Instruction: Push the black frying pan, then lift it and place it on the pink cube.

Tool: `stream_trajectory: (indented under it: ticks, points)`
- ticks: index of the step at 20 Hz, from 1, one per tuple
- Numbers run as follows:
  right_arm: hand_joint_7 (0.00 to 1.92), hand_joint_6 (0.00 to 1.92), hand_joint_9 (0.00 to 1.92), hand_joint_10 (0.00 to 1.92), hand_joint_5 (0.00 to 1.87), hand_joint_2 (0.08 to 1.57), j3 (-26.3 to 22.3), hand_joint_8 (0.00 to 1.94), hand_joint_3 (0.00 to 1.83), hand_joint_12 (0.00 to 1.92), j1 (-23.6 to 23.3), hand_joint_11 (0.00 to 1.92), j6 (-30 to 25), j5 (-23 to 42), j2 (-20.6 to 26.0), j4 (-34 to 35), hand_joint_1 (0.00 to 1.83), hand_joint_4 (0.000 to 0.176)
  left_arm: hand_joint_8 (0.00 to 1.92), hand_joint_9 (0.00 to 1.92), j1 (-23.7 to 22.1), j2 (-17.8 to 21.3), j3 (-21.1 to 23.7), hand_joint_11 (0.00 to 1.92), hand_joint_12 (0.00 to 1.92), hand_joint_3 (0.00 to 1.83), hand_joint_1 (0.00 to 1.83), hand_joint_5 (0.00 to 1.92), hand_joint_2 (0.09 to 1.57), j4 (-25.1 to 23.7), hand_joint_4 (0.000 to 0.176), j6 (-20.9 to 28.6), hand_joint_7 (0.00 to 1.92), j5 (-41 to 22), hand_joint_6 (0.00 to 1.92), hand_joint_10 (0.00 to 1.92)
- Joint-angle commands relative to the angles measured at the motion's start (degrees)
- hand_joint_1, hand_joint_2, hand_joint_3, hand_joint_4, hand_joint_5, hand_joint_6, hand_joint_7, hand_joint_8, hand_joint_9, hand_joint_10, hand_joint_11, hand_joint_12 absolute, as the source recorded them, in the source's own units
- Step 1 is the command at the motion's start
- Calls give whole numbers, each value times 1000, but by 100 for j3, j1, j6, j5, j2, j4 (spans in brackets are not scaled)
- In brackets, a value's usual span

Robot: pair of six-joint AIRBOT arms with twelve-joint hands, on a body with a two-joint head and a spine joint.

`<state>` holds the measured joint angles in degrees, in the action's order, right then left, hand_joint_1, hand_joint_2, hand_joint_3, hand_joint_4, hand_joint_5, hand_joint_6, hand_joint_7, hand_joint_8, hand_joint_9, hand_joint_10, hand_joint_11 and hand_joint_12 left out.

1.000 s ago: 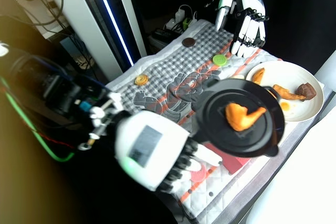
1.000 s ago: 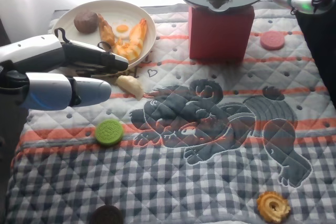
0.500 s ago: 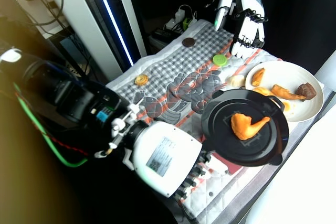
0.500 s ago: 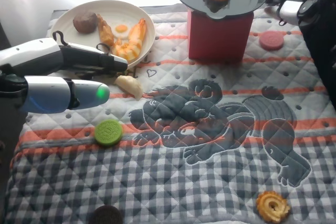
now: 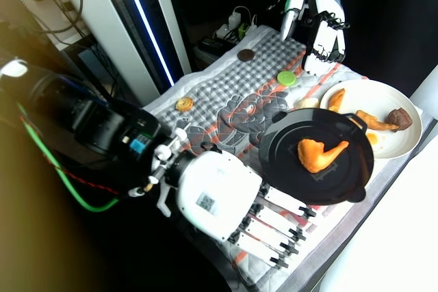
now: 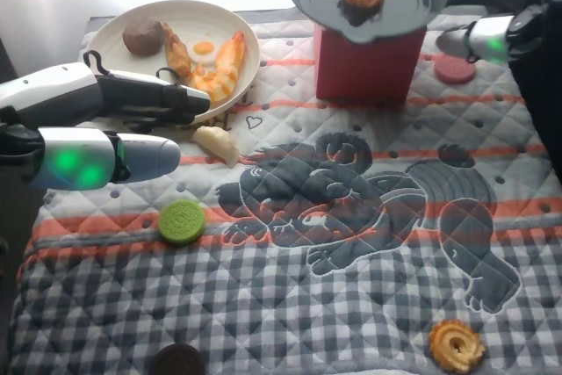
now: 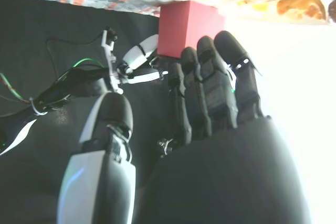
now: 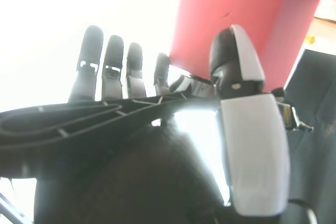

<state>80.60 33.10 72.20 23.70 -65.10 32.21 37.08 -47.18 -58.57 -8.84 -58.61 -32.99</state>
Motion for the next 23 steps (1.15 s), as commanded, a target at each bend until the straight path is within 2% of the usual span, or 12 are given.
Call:
stream_trajectory:
  ticks: [1,2,4,6,8,9,11,15,17,20,22,23]
  points:
    - [4,1,0,28,0,1185,-51,2,0,98,-72,0,71,694,64,-66,757,137,2,427,-24,13,-12,0,1235,0,568,439,1262,127,22,38,459,-662,7,5]
    - [0,0,0,0,0,1163,-170,0,0,333,-72,0,160,770,174,-66,679,171,0,431,8,13,-11,0,1264,0,565,440,1257,162,39,38,454,-682,6,5]
    - [0,0,0,0,0,1126,-255,0,0,395,-74,0,210,814,280,-66,629,171,8,449,63,10,-10,0,1282,0,503,447,1254,222,18,38,480,-733,7,11]
    - [0,0,0,0,0,1098,-470,0,0,47,-110,0,248,921,513,-80,616,176,4,422,129,17,4,0,1190,0,537,452,1252,299,20,38,485,-809,6,2]
    - [0,0,0,0,0,1094,-824,0,0,1,-111,0,248,1161,837,-216,594,176,0,394,131,33,28,0,1097,0,553,457,1247,305,20,38,474,-813,4,0]
    - [0,0,0,0,0,1118,-984,0,7,0,-111,0,248,1253,998,-303,614,140,0,396,142,40,35,0,1125,0,532,449,1249,309,23,38,474,-825,2,1]
    - [0,0,0,0,0,1124,-1332,0,7,0,-110,0,241,1429,1391,-486,626,126,4,416,246,111,85,0,1214,0,514,446,1248,378,19,38,475,-923,3,8]
    - [0,0,0,0,0,1111,-2171,0,0,4,-31,8,206,2080,2093,-1100,592,173,4,432,488,332,220,0,1280,2,526,458,1258,584,8,37,484,-1318,5,12]
    - [0,0,0,0,0,1088,-2562,0,0,0,306,0,-127,2598,2482,-1430,506,144,2,437,572,404,269,0,1308,5,502,446,1271,673,4,37,472,-1572,1,13]
    - [0,0,0,0,0,1069,-3003,0,0,0,1370,0,-1207,4020,2978,-1641,528,153,1,448,688,586,388,0,1399,0,523,372,1245,817,30,31,417,-2017,2,16]
    - [0,0,0,0,0,1083,-3176,0,0,0,2200,0,-1749,5148,3064,-1556,551,128,0,247,849,692,433,0,1136,0,415,158,1192,1043,31,31,177,-2429,0,1]
    - [0,0,0,0,0,1097,-3275,0,2,0,2558,0,-1894,5685,3097,-1463,567,104,0,90,891,737,454,0,747,0,404,31,1152,1145,64,31,35,-2649,0,23]
